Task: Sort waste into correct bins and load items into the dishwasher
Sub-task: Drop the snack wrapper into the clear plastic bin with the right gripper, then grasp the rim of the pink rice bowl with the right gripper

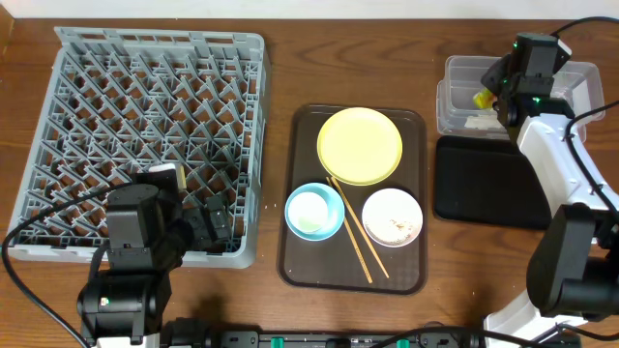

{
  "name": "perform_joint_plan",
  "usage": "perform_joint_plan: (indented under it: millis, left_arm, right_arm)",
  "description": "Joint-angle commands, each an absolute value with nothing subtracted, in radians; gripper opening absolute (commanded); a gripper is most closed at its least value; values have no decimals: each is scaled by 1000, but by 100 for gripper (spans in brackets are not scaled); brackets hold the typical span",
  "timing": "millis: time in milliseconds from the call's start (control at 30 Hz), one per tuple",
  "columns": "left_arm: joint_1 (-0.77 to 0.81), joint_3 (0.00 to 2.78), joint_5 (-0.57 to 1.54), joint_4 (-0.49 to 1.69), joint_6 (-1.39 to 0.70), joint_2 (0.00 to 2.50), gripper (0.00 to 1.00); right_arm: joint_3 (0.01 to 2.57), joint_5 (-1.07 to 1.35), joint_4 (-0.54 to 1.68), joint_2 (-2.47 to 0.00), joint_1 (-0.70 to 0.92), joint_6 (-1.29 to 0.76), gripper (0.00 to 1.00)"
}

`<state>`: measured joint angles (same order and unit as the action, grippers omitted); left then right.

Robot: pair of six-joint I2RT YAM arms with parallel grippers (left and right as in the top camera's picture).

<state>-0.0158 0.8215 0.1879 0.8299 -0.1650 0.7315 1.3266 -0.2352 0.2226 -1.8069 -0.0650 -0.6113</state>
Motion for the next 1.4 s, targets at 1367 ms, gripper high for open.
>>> perform_joint_plan:
  millis: [1367]
  left_arm:
    - [-17, 838, 191, 847, -178, 731, 100]
  right_arm:
    - [1146, 71, 936, -1536, 617, -329, 60]
